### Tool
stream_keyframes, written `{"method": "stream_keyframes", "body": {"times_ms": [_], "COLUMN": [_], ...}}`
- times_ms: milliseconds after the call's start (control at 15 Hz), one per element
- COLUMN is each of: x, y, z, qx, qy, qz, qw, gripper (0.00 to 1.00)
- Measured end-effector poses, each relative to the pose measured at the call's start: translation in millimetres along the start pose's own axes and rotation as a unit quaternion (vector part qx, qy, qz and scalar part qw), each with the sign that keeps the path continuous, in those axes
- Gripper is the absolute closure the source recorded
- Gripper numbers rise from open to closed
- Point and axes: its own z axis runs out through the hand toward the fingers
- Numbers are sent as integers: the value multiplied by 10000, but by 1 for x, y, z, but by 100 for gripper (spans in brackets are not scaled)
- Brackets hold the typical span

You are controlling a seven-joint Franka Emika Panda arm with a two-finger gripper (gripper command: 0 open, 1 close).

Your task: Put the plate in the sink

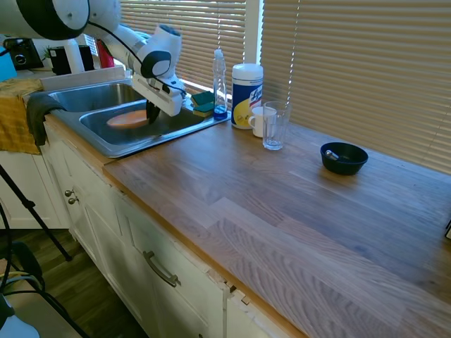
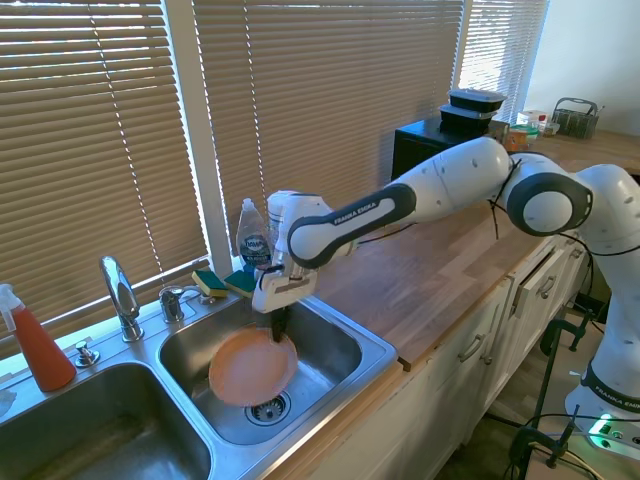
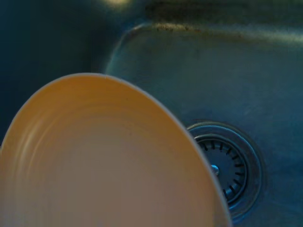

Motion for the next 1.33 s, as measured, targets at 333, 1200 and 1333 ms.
{"method": "stream_keyframes", "body": {"times_ms": [333,1200,1333], "x": [8,10,2], "y": [2,-18,-19], "z": [54,45,26], "qx": [-319,-357,-323], "qy": [22,89,119], "qz": [198,120,90], "qw": [9993,9993,9994], "gripper": [0,0,0]}}
